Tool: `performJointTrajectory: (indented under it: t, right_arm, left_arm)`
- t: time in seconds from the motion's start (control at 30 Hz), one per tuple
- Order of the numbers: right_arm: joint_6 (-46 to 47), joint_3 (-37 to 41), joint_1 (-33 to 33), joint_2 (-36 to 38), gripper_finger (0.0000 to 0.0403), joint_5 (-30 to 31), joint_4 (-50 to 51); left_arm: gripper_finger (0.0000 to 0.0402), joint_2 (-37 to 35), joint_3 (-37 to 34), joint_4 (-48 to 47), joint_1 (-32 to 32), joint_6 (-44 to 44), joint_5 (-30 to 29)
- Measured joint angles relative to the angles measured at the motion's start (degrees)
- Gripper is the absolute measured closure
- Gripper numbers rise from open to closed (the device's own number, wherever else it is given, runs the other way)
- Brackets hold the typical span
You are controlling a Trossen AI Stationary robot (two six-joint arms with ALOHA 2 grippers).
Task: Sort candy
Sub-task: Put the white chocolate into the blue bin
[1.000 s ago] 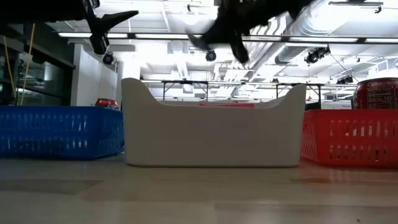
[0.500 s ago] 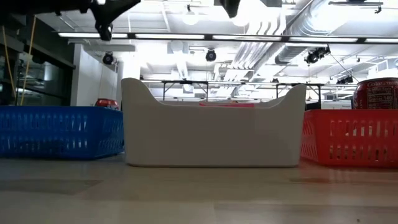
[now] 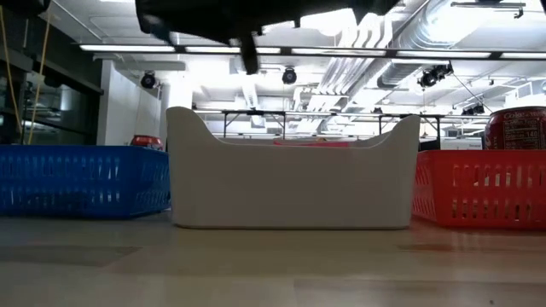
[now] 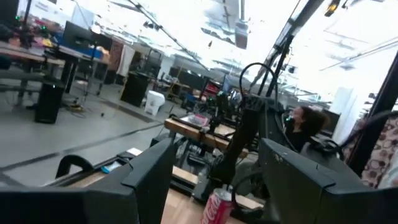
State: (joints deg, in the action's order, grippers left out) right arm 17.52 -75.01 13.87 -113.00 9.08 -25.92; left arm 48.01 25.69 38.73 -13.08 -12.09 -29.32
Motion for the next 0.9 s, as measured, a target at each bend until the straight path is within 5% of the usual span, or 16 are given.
performJointTrajectory:
  t: [0.57,0.9]
  right_arm:
    - [-3.5,-20.1,-0.5,-15.1,0.0322,-0.6,16.2]
    - [-5.4,-26.5,-1.1,-15.0,0.0194,-0.2,32.6]
  left_arm:
    - [0.0179,0.0,0.0,-4.6,-0.1,-8.3,-3.3]
    - [0.0179,0.0,0.0,-4.6,-0.1,-7.3,-2.0]
